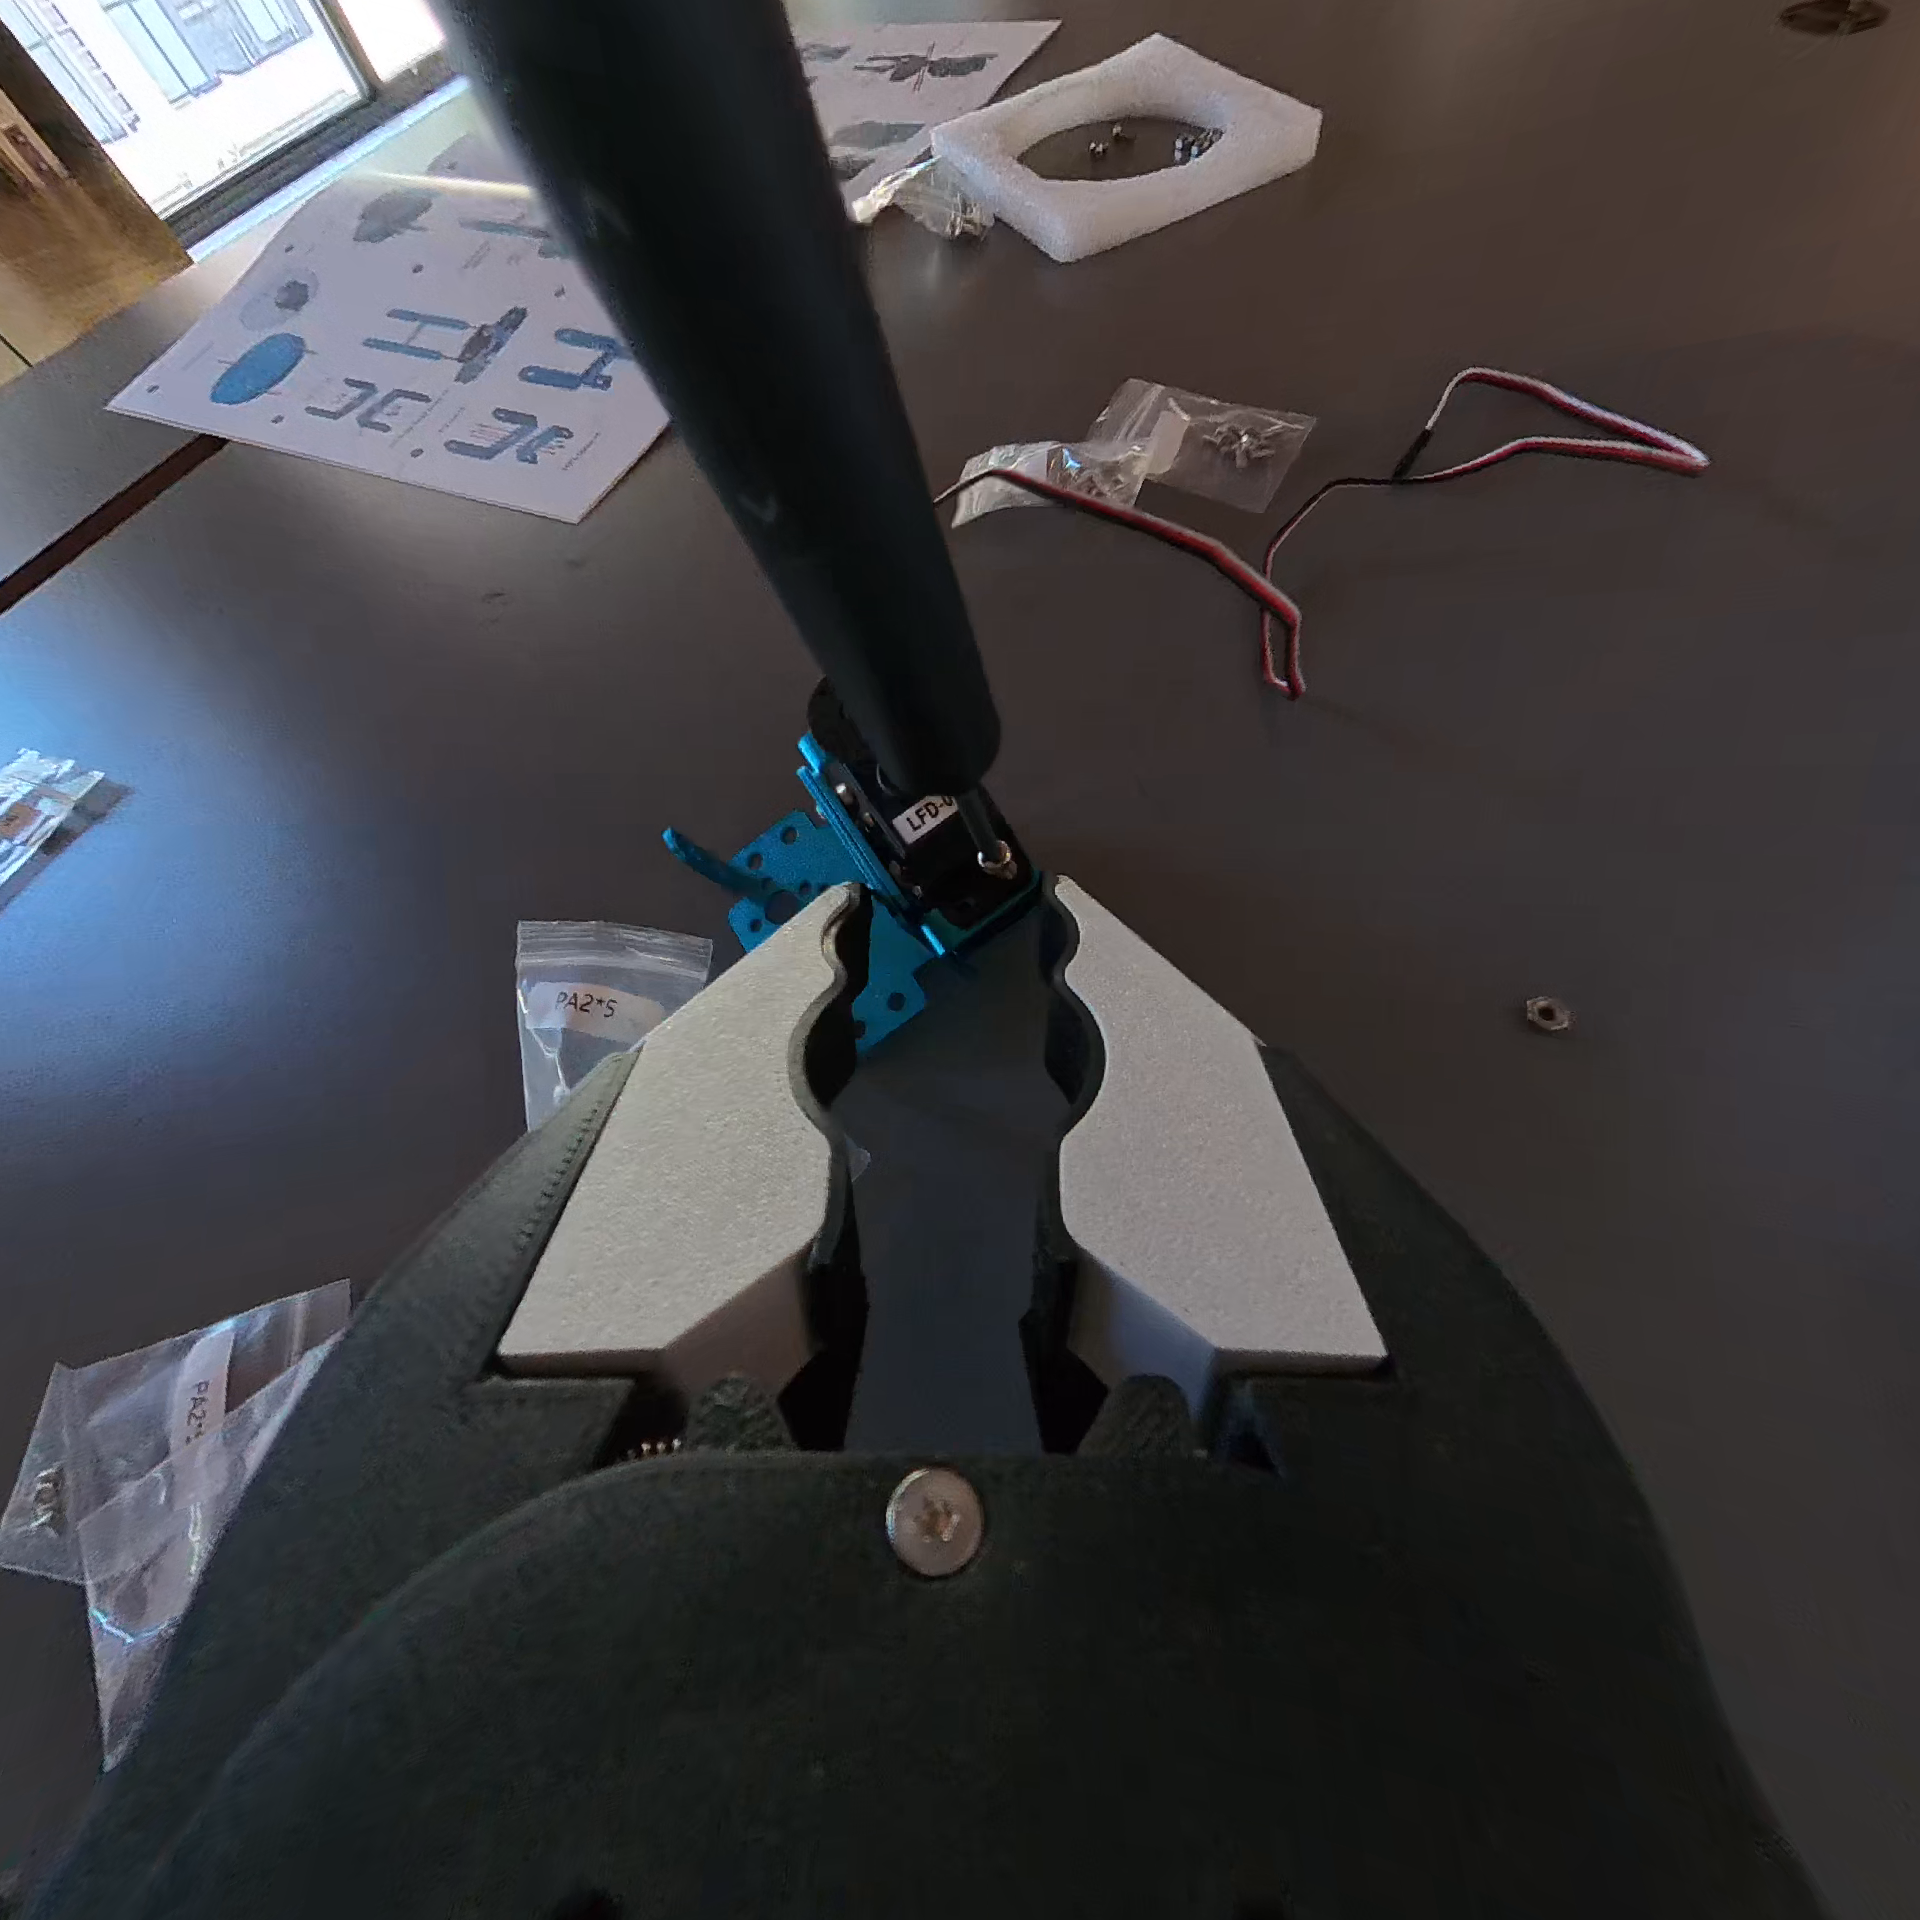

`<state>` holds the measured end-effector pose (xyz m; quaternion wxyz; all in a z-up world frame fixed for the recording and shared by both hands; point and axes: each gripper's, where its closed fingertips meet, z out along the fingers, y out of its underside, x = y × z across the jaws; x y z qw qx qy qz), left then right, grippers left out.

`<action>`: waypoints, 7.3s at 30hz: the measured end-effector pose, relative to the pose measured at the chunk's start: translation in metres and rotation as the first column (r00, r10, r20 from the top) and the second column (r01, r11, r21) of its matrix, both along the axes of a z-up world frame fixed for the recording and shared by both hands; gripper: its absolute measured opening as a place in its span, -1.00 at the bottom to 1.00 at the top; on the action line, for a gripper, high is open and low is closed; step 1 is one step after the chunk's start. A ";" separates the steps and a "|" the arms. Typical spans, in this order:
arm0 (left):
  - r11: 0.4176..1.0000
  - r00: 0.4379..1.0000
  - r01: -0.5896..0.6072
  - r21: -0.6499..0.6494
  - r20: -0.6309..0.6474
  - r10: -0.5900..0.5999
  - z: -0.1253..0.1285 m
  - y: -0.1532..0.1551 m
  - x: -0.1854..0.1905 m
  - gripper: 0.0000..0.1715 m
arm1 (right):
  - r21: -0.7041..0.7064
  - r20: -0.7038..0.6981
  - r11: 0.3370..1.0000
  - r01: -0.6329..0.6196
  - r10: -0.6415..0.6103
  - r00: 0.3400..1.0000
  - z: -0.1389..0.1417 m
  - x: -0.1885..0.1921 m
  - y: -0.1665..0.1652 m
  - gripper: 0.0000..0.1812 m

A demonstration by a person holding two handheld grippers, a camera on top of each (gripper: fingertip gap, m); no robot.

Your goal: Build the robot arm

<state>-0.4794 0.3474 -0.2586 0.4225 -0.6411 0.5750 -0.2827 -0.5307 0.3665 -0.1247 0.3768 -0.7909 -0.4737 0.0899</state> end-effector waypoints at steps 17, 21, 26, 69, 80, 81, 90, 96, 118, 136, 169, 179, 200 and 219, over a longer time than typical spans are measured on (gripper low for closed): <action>0.993 0.998 -0.045 0.107 -0.039 0.050 -0.002 0.010 0.008 -0.56 | 0.079 -0.060 0.997 -0.023 0.028 0.998 0.000 0.019 0.001 -0.80; 0.969 0.988 -0.109 0.224 -0.085 0.130 -0.003 0.025 0.013 -0.62 | 0.098 -0.096 0.995 -0.035 0.045 0.994 0.003 0.026 0.000 -0.80; 0.960 0.975 -0.128 0.248 -0.145 0.167 -0.016 0.030 0.018 -0.58 | 0.118 -0.144 0.993 -0.026 0.043 0.989 0.003 0.036 0.001 -0.80; 0.959 0.971 -0.159 0.234 -0.138 0.195 -0.016 0.034 0.033 -0.83 | 0.193 -0.387 0.981 -0.025 0.099 0.917 0.010 0.076 0.005 -0.80; 0.959 0.957 -0.213 0.189 -0.157 0.243 -0.020 0.041 0.037 -0.97 | 0.174 -0.405 0.985 -0.009 0.080 0.911 0.010 0.081 0.009 -0.80; 0.962 0.959 -0.215 0.168 -0.152 0.241 -0.020 0.041 0.037 -0.98 | 0.170 -0.407 0.985 -0.006 0.076 0.910 0.011 0.081 0.010 -0.80; 0.970 0.965 -0.237 0.056 -0.098 0.241 -0.013 0.044 0.033 -0.99 | 0.156 -0.397 0.987 -0.041 0.100 0.913 0.016 0.082 0.019 -0.81; 0.971 0.961 -0.223 0.091 -0.144 0.234 -0.020 0.045 0.032 -0.98 | 0.178 -0.411 0.979 -0.101 0.167 0.896 0.011 0.077 0.011 -0.81; 0.971 0.968 -0.185 0.150 -0.145 0.207 -0.019 0.060 0.028 -0.83 | 0.190 -0.365 0.974 -0.121 0.184 0.913 0.008 0.073 0.012 -0.80; 0.988 0.993 -0.068 0.135 -0.082 0.080 -0.009 0.065 0.041 -0.99 | 0.143 -0.344 0.981 -0.128 0.171 0.923 0.009 0.077 0.021 -0.80; 0.997 0.992 -0.065 0.032 -0.104 0.068 -0.016 0.055 0.035 -0.99 | 0.146 -0.139 0.920 -0.364 0.383 0.913 -0.001 0.047 -0.011 -0.80; 0.995 0.989 -0.098 0.029 -0.105 0.100 -0.016 0.056 0.035 -0.99 | 0.233 -0.158 0.971 0.052 -0.015 0.987 0.003 0.050 0.012 -0.79; 0.989 0.960 0.132 0.063 0.240 -0.143 0.072 0.032 0.042 -0.70 | 0.191 -0.178 0.979 0.076 -0.041 0.983 0.003 0.044 0.025 -0.80; 0.979 0.967 0.166 0.122 0.173 -0.186 0.071 0.031 0.039 -0.80 | 0.002 -0.039 0.921 -0.389 0.388 0.921 0.031 0.033 0.002 -0.59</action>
